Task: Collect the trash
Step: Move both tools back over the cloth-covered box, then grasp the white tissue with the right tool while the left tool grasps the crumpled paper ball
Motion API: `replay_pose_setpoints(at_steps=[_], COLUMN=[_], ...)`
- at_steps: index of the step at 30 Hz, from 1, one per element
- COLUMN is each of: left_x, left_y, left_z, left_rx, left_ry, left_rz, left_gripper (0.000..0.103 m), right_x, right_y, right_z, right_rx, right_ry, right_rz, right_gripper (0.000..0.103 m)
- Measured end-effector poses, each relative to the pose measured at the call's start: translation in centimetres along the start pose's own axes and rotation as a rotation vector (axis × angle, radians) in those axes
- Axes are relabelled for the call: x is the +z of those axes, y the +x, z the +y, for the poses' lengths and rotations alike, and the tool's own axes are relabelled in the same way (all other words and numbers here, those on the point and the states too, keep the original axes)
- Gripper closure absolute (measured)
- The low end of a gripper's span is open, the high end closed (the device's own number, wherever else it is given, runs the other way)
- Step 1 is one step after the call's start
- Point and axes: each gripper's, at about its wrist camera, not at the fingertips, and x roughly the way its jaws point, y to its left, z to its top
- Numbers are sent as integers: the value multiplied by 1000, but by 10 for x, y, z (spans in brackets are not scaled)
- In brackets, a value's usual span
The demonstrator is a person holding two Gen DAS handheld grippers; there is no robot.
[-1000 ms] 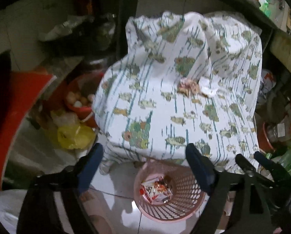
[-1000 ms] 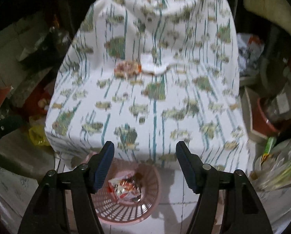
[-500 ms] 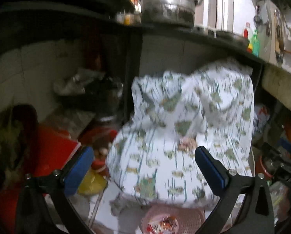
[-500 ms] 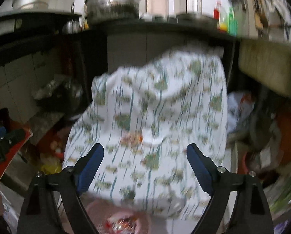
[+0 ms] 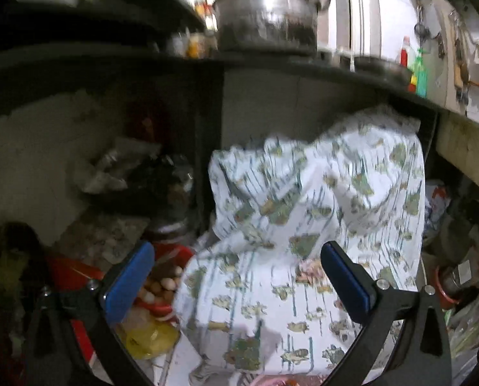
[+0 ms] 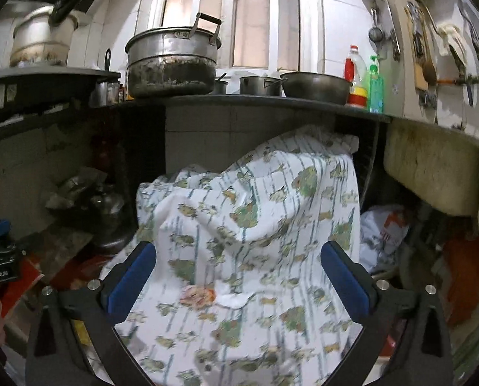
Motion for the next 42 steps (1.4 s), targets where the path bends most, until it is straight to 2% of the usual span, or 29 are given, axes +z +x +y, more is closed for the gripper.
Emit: replay_pose_setpoints(at_steps=[5,9,14,17,21,25,27,30,34,38,41,42], left_x=[-12,-38,-38,-38,-37,-34,-32,-31,-34,-37,-37,-37], left_y=[29,72,107,115,123,126,128,133,147,156,157,158], left_z=[-11,-13,-30,-30,-23,-21,-19,-15,-16,-19,-22,-23], left_rx=[14,9,33,34,26,81,73,66,57,55,65,74], left_ry=[55,42,82,70,10,-15,-29,-51,-47,-28,-1,7], left_rz=[-5,125,155,180,210,188,198,221,290,330,324,319], left_gripper=[0,0,0,0,0,0,0,0,0,0,0,0], right_x=[-24,-57,-76,-79,-83,-85,-86,-93,-106,-107,-108,-109], right_y=[27,66,105,122,143,154,161,179,200,230,257,263], right_z=[0,-2,-8,-15,-29,-38,-39,-30,-12,2,10,11], right_rx=[-51,-68,-67,-44,-1,9,23,22,61,115,102,100], right_ry=[-20,-10,-16,23,143,204,214,177,156,204,177,178], right_rz=[24,126,232,289,382,421,449,562,651,690,681,680], right_gripper=[0,0,0,0,0,0,0,0,0,0,2,5])
